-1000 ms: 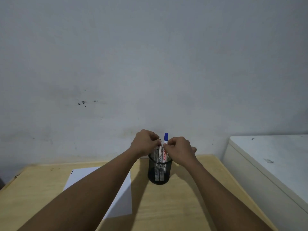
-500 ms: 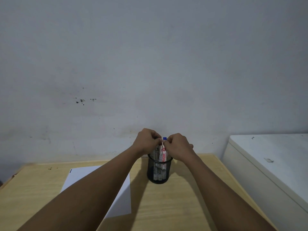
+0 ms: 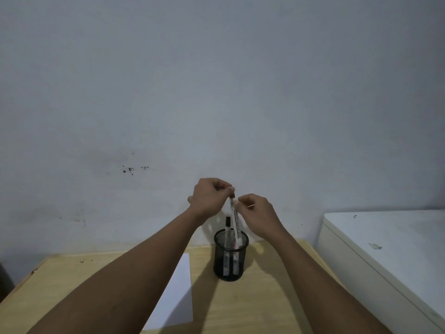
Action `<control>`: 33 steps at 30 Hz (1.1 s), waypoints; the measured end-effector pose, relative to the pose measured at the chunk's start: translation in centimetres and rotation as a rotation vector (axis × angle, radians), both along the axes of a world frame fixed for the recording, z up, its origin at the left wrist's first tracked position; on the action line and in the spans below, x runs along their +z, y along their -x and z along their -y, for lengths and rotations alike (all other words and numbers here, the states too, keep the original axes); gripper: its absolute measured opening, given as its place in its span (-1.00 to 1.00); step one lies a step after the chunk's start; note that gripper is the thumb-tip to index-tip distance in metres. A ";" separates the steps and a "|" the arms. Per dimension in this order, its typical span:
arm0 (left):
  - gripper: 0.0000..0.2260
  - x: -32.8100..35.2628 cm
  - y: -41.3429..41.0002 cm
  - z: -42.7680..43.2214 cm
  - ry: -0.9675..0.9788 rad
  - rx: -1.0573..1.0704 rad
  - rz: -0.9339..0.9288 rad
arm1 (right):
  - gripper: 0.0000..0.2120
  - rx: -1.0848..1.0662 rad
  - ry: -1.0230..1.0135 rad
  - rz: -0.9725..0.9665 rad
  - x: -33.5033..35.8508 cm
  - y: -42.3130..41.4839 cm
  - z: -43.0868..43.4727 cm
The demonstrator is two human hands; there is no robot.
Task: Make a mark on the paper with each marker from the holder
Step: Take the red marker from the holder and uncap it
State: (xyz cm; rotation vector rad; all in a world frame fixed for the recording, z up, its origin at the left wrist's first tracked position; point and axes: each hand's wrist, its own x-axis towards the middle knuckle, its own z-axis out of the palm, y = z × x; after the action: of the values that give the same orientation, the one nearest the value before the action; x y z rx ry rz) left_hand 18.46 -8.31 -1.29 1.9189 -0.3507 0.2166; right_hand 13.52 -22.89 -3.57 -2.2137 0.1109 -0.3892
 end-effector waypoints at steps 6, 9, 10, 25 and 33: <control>-0.90 5.8 4.4 -3.3 0.183 0.070 0.079 | -0.80 0.129 -0.224 0.081 4.1 3.3 -1.7; -0.93 8.1 7.3 -5.9 0.365 0.093 0.017 | -0.75 0.170 -0.520 0.112 6.7 5.3 -2.9; -0.91 8.5 8.2 -6.9 0.385 0.088 -0.008 | -0.72 0.179 -0.606 0.109 7.4 5.9 -3.3; -0.82 11.0 16.0 -15.1 0.032 0.017 0.302 | -0.94 0.445 -0.888 0.110 12.8 11.8 -12.3; -0.81 11.3 16.9 -17.1 -0.283 0.083 0.447 | -0.96 0.510 -0.858 0.098 12.7 12.6 -13.6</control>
State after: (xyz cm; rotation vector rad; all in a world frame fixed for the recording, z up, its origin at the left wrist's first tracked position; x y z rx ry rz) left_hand 1.56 8.83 9.98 2.1572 -0.6253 0.6871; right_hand 0.89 -9.33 9.12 -1.3048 -0.2893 -0.1182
